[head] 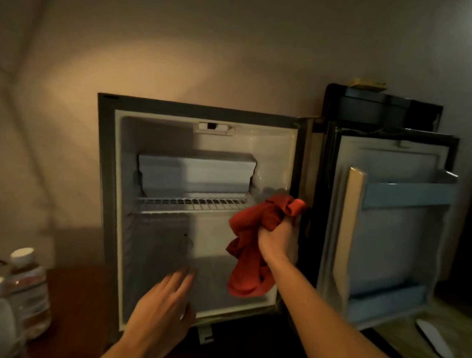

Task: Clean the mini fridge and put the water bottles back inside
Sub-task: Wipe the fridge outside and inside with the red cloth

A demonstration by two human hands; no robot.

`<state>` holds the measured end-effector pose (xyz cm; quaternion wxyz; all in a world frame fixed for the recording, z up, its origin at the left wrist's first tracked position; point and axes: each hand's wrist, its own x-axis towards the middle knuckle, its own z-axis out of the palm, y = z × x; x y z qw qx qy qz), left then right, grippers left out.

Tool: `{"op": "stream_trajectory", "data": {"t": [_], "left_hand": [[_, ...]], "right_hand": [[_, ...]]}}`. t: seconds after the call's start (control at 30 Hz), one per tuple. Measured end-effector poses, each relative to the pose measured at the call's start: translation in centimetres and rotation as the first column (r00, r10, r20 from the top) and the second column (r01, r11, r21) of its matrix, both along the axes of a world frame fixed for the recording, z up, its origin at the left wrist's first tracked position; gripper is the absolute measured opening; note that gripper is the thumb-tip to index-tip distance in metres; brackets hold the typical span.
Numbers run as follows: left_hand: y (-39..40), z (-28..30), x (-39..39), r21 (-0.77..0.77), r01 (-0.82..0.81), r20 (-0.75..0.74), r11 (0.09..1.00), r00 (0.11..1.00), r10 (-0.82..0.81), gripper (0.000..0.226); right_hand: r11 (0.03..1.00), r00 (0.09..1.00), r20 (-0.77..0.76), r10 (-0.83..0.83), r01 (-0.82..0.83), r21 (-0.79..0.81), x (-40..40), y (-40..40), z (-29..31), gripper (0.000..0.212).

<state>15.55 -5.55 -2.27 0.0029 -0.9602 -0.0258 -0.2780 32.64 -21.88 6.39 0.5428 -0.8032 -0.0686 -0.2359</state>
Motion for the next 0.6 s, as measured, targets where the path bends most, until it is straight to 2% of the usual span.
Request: {"op": "stream_trajectory", "data": {"t": [0.23, 0.47, 0.6], "left_hand": [[-1.2, -0.6, -0.3, 0.024, -0.015, -0.007, 1.0, 1.0, 0.015, 0.073], [-1.0, -1.2, -0.7, 0.018, 0.004, -0.015, 1.0, 1.0, -0.003, 0.069], [-1.1, -1.7, -0.8, 0.014, -0.005, -0.022, 1.0, 1.0, 0.005, 0.07]], "right_hand": [[0.96, 0.979, -0.203, -0.027, -0.031, -0.279, -1.5, -1.0, -6.8, 0.061], [0.95, 0.905, -0.425, -0.019, -0.116, -0.29, -2.2, -0.9, -10.9, 0.064], [0.937, 0.893, -0.45, -0.026, -0.135, -0.323, -2.1, -1.1, -11.7, 0.062]]}}
